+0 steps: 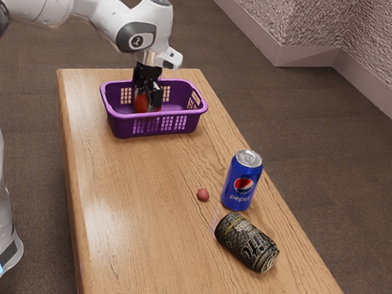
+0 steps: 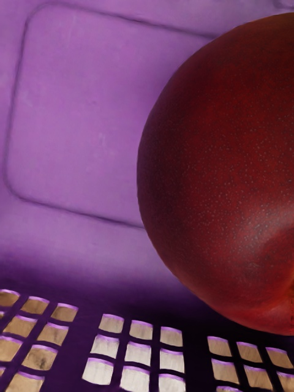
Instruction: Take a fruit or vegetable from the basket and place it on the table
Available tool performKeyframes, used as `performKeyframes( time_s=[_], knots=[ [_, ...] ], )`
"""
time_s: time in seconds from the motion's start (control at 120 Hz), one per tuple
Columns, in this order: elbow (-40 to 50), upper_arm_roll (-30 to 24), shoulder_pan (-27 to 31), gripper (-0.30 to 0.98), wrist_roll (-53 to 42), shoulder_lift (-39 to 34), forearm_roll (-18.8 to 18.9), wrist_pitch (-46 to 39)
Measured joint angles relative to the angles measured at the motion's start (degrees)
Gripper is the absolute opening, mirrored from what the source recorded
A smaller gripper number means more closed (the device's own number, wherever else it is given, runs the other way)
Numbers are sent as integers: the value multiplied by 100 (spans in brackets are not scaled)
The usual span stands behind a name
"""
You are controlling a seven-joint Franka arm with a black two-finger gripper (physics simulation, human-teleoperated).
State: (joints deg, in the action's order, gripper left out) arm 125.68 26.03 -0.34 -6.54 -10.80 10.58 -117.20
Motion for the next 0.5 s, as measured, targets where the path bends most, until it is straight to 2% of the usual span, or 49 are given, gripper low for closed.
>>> performKeyframes(
  time_s=[0.075, 0.267, 0.5],
  knots=[
    [-110, -41, -56, 25, 40, -173, 44, 36],
    [-722, -84, -549, 23, 132, -463, 103, 331],
    [-1190, -784, -810, 26, 196, -435, 90, 703]
  ],
)
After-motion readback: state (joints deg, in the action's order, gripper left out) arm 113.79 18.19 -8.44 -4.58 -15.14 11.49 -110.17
